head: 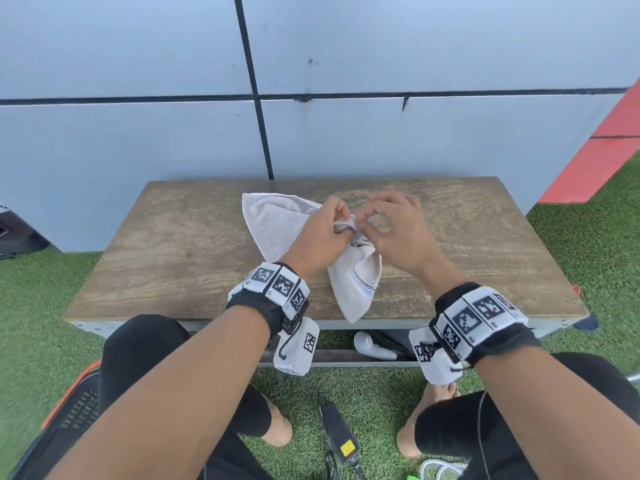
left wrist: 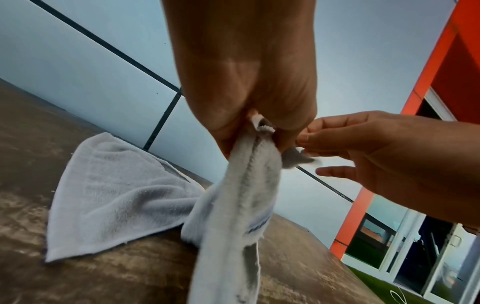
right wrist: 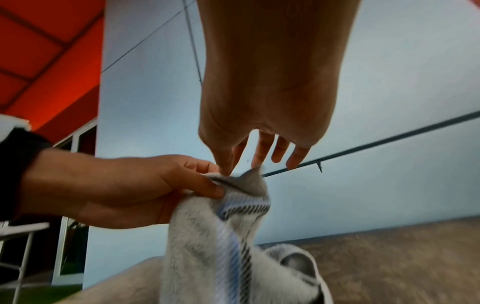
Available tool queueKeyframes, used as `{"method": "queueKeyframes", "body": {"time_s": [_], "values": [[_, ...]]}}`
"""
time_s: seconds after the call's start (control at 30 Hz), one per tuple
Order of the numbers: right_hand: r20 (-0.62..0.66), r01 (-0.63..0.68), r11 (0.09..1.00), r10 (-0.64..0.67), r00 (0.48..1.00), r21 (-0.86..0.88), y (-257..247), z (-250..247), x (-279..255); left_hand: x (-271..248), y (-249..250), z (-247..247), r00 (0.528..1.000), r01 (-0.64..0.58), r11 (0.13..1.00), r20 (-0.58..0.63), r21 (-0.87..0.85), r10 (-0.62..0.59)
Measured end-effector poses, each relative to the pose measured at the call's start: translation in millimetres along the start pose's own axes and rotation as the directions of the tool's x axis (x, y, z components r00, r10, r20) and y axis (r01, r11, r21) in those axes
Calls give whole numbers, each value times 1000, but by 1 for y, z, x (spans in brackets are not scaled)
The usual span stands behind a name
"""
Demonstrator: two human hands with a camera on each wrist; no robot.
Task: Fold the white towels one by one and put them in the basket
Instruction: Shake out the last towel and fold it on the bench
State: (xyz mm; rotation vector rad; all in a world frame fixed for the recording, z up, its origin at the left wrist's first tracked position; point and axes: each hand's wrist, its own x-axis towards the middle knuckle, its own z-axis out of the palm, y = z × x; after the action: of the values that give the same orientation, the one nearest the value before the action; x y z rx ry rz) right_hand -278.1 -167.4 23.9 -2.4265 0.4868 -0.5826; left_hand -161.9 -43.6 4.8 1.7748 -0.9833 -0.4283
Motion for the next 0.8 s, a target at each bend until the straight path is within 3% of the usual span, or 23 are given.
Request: {"method": "queueKeyframes", "body": {"time_s": [0.1, 0.17, 0.27, 0.33, 0.43, 0.53, 0.63, 0.8], "values": [[-29, 57, 996, -59, 998, -65, 0, -8, 3, 3, 0, -5, 1000, -5, 1000, 21, 29, 5], [41, 98, 993, -96, 995, -63, -3, -12, 3, 3, 0, -8, 999, -7, 1000, 40, 28, 6], [203, 76, 989, -49, 978, -130, -4, -10, 5, 2, 2, -6, 998, -39, 999, 48, 27, 38], [220, 74, 974, -26, 975, -216, -4, -4, 6, 2, 3, -6, 998, -54, 997, 44, 49, 52], [86, 73, 970, -54, 995, -234, -4, -2, 8, -1, 1, -9, 999, -49, 990, 25, 129, 46], [-108, 64, 990, -78, 991, -127, -2, -16, 13, -4, -10, -19, 997, 34, 976, -80, 213, -18], [-251, 67, 997, -77, 965, -47, 0, -30, 22, -4, -22, -38, 981, 90, 962, -192, 259, -40], [-449, -16, 987, 86, 889, 158, 7, -54, 28, -3, -34, -84, 955, 98, 964, -297, 246, -22]]}}
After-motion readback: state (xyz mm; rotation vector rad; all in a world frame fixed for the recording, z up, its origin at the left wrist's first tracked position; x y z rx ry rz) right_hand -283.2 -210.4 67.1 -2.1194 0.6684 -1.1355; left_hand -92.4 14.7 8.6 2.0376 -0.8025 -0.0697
